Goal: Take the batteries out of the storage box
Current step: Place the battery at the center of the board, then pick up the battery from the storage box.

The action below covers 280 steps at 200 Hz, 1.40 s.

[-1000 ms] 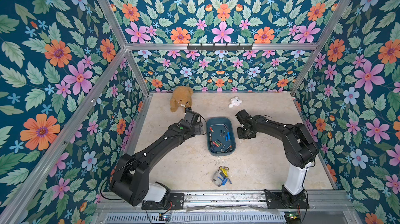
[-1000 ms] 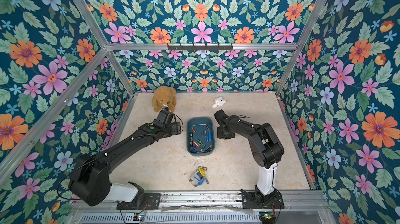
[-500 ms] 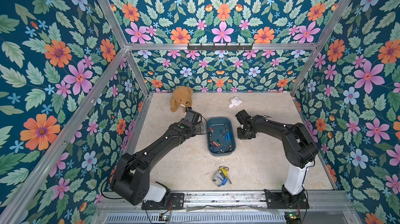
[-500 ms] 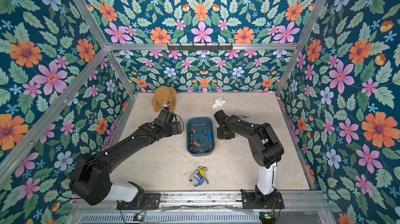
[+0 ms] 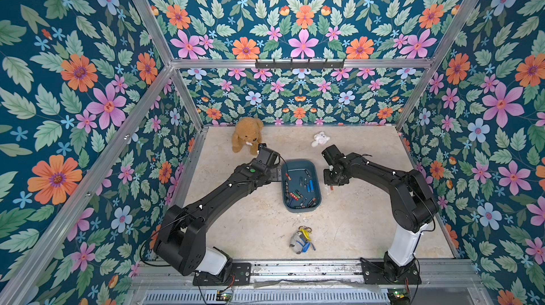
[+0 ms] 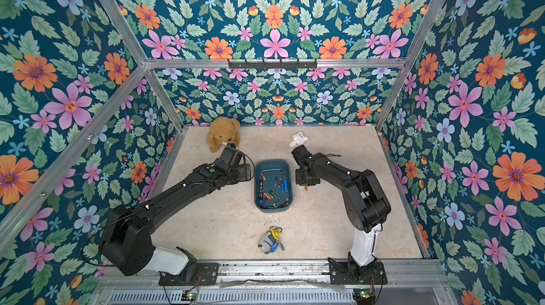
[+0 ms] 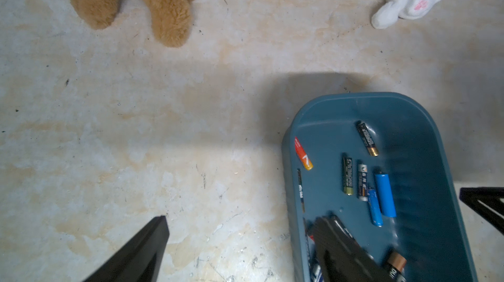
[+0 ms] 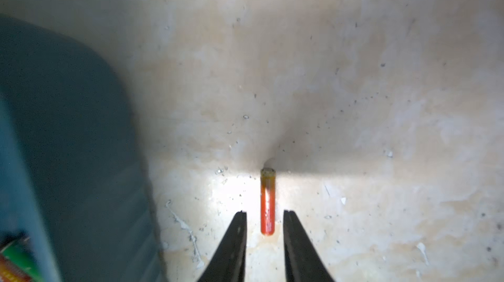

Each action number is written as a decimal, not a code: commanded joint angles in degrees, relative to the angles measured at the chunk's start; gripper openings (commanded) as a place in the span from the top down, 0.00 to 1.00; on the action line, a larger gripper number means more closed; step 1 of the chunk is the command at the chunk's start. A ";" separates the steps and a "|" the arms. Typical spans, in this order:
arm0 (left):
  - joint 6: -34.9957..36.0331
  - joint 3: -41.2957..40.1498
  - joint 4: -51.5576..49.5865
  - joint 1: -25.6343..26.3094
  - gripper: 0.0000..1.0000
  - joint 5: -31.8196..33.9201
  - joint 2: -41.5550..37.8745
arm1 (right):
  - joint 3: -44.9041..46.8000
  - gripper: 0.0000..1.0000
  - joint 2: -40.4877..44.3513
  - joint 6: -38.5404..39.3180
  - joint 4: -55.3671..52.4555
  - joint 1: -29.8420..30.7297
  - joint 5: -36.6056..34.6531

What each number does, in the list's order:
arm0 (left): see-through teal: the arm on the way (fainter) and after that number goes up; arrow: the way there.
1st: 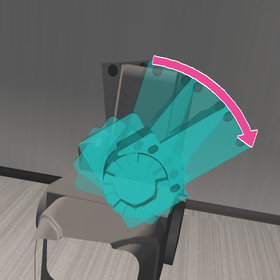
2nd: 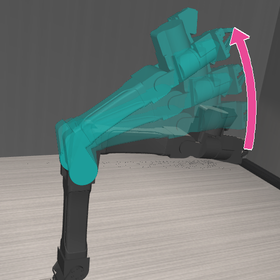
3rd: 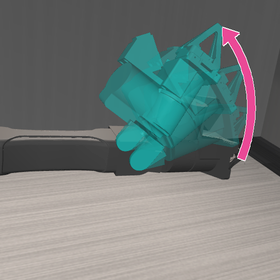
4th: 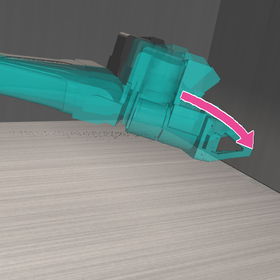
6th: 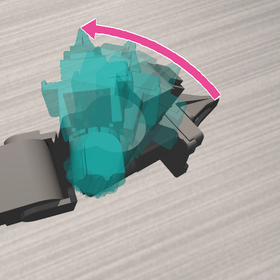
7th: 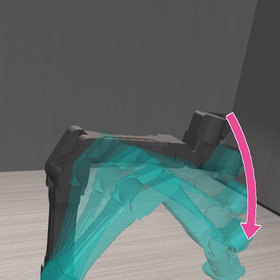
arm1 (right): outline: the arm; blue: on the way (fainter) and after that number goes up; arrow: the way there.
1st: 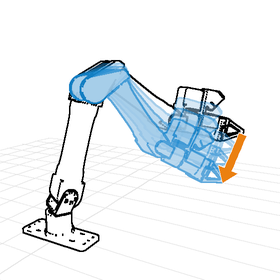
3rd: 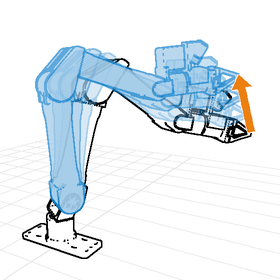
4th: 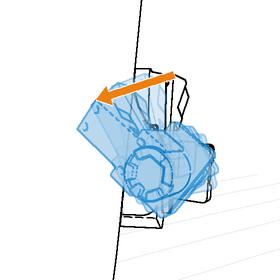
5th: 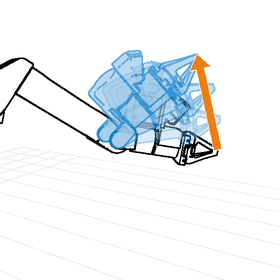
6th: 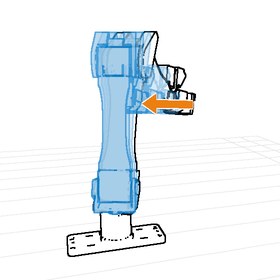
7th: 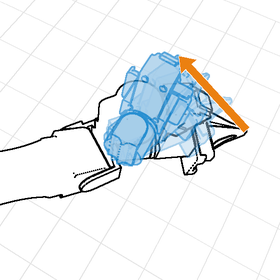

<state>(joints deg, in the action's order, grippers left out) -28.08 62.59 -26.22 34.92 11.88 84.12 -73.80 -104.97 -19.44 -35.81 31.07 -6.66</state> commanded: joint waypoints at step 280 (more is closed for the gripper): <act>-21.32 11.49 -0.33 11.09 0.41 -15.92 23.24 | 0.72 0.70 7.43 0.90 -2.87 -4.97 -0.47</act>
<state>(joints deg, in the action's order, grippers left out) -48.53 73.43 -26.94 45.95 -2.50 106.67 -73.41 -98.21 -18.48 -38.87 26.22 -7.49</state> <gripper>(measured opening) 0.607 0.304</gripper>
